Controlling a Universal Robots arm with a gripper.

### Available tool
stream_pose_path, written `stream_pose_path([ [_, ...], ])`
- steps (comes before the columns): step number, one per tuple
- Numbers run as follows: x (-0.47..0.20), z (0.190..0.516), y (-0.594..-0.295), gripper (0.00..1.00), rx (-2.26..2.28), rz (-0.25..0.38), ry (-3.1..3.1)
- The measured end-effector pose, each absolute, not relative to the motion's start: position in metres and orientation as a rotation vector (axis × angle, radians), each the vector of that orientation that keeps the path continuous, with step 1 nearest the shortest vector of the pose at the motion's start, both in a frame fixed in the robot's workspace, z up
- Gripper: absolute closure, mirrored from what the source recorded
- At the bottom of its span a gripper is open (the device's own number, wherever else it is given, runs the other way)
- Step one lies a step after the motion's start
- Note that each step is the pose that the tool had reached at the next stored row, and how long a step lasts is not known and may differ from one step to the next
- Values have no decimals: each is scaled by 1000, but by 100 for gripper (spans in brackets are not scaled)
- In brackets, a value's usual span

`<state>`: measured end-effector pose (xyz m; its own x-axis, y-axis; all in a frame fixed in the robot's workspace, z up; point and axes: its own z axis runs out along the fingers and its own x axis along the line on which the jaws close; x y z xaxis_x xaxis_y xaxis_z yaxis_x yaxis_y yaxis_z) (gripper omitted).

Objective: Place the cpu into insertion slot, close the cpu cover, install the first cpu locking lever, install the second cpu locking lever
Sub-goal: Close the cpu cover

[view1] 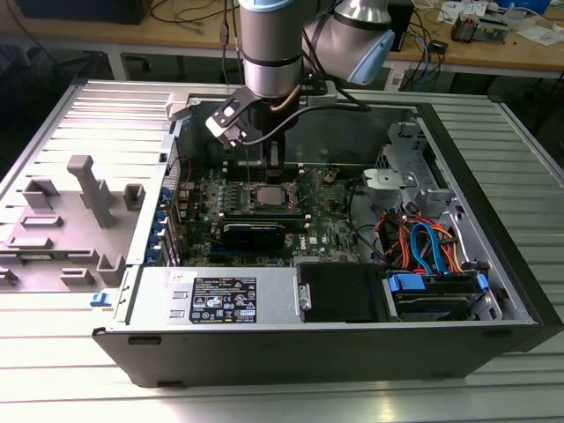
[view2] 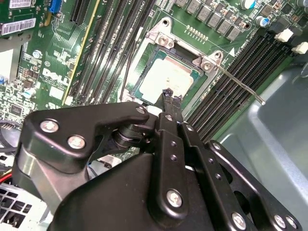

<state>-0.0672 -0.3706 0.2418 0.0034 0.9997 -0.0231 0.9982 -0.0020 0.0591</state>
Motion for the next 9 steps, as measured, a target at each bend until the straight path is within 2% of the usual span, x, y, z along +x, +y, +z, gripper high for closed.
stream_pose_path([
  [9,-67,245,-371,89,2183,39,2177],
])
